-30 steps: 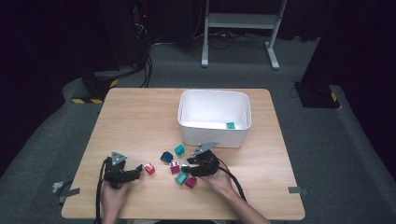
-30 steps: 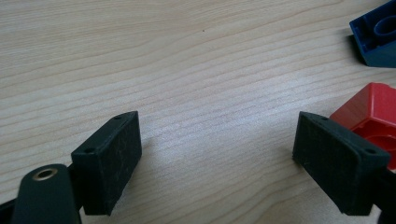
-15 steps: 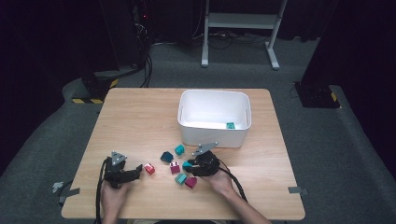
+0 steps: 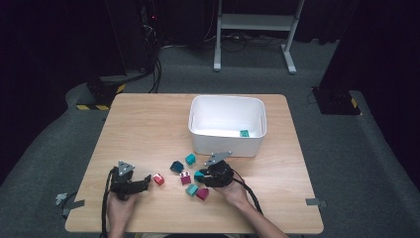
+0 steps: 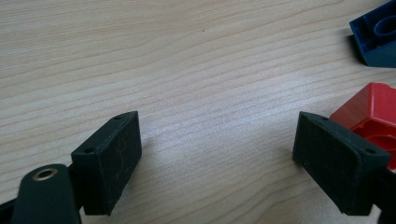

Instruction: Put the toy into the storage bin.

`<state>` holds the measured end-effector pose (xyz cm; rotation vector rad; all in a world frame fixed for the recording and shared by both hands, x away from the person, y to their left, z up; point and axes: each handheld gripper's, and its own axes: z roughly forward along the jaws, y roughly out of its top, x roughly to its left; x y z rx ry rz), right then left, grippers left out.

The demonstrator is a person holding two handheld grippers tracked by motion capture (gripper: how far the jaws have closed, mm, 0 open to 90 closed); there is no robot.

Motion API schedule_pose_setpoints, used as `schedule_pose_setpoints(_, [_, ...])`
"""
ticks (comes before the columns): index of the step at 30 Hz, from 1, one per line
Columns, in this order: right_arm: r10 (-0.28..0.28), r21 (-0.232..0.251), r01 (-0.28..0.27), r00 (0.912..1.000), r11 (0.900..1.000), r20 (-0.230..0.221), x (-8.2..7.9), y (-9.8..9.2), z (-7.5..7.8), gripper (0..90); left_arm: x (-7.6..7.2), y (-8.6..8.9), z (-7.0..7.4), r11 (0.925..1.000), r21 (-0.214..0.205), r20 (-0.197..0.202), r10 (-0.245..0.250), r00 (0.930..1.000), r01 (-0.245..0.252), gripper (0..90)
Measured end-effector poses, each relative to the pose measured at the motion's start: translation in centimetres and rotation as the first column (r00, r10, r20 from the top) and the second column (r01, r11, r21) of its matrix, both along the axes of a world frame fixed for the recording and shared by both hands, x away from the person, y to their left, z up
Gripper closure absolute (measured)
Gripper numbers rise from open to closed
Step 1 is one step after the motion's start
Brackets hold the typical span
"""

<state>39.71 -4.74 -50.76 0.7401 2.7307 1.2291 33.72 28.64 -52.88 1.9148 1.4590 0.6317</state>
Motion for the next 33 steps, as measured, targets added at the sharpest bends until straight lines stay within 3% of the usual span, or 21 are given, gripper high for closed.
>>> schedule_pose_setpoints(16, [-0.018, 0.023, 0.017, 0.9994, 0.9996, 0.031, 0.1, -1.4, 2.0, 67.3, 0.0, 0.0, 0.0, 1.0, 0.0, -0.001, -0.001, 1.0, 0.001, 15.5])
schedule_pose_setpoints(33, [-0.037, 0.094, 0.029, 0.9961, 0.9951, 0.08, 0.5, -3.8, 5.3, 67.4, 0.0, 0.0, 0.0, 1.0, 0.0, -0.001, -0.001, 1.0, 0.001, 15.5])
